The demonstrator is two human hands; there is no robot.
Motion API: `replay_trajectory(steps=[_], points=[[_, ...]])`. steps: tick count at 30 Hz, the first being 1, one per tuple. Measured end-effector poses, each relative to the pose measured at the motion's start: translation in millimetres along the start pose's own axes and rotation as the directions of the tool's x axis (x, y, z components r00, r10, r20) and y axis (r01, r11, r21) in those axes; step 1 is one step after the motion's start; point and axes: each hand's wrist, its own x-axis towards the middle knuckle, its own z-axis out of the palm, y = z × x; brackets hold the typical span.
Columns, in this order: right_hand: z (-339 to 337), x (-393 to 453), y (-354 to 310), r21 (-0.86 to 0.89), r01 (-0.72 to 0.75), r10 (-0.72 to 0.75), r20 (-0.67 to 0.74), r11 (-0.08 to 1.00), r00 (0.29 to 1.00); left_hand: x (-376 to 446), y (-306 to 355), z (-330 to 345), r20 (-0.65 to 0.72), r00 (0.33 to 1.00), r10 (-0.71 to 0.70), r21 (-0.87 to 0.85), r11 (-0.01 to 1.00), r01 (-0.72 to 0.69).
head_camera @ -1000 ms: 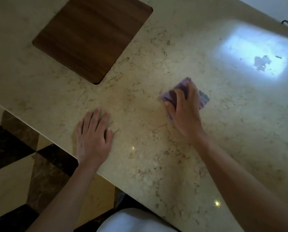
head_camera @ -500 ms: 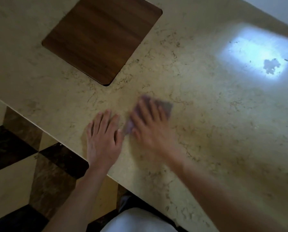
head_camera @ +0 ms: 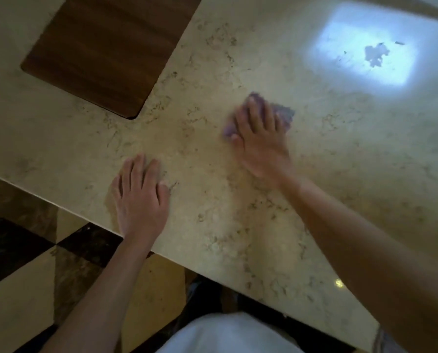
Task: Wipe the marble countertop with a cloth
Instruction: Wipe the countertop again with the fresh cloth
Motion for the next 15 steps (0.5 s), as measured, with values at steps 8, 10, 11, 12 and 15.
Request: replay_trajectory(steps=[8,10,11,12,15], points=[[23,-181,-3,0.085,0.554,-0.56,0.131,0.828,0.818,-14,57,1,0.0,0.999,-0.047,-0.093,0.995,0.047],[11,-137,57,-0.018,0.444,-0.441,0.076,0.896,0.894,-35,88,9,0.03,0.999,0.031,-0.106,0.994,-0.028],[3,-104,86,-0.081,0.358,-0.354,0.055,0.93,0.934,-47,98,15,0.053,0.996,0.068,-0.08,0.995,-0.064],[-7,-71,112,-0.14,0.256,-0.254,0.035,0.956,0.967,-58,105,21,0.075,0.992,0.101,-0.031,0.995,-0.099],[-19,-24,124,-0.084,0.0,-0.006,-0.075,0.996,0.997,-68,108,28,0.101,0.987,0.127,0.067,0.989,-0.134]])
